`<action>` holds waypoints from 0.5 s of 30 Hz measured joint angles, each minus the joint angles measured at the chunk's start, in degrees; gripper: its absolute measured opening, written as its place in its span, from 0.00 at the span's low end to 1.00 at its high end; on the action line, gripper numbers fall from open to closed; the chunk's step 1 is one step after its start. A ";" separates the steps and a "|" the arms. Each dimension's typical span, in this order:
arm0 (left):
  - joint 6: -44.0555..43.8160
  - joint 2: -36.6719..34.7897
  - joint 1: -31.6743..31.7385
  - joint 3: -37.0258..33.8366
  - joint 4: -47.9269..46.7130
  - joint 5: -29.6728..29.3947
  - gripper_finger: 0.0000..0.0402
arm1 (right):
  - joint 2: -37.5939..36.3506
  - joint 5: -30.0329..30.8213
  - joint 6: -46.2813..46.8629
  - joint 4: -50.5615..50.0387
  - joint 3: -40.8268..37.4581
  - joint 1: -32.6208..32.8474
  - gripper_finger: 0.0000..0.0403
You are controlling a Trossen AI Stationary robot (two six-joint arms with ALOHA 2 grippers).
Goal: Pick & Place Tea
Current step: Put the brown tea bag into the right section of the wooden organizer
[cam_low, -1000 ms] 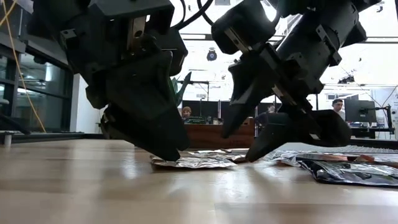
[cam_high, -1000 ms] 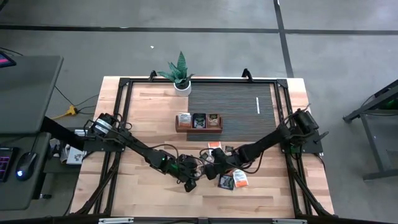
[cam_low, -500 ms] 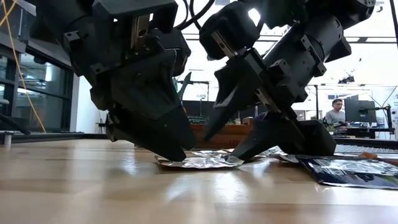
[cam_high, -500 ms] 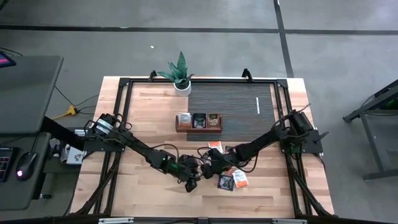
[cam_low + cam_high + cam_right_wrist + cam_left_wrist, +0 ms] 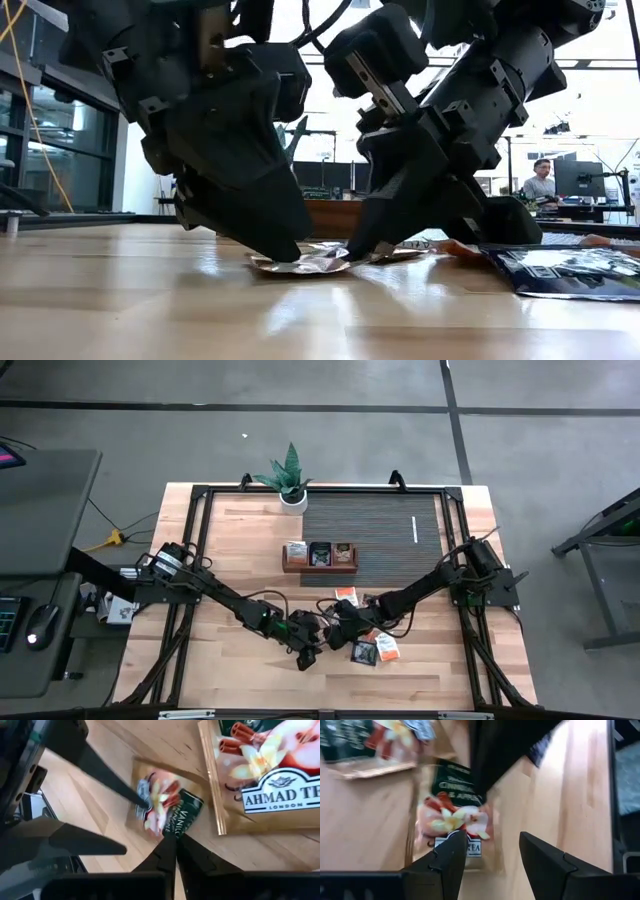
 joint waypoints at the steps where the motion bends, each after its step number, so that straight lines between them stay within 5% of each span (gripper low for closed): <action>1: 0.77 0.00 0.05 0.00 0.08 1.16 0.46 | 0.01 0.01 -0.08 0.00 0.00 0.00 0.02; 8: 3.59 -4.33 1.99 -0.20 -3.66 7.48 0.46 | 0.07 0.41 -2.04 0.20 -0.02 -0.03 0.00; 15: 8.82 -15.34 4.91 -0.29 -18.70 2.30 0.46 | -0.40 0.81 -3.61 0.15 -0.15 0.02 0.00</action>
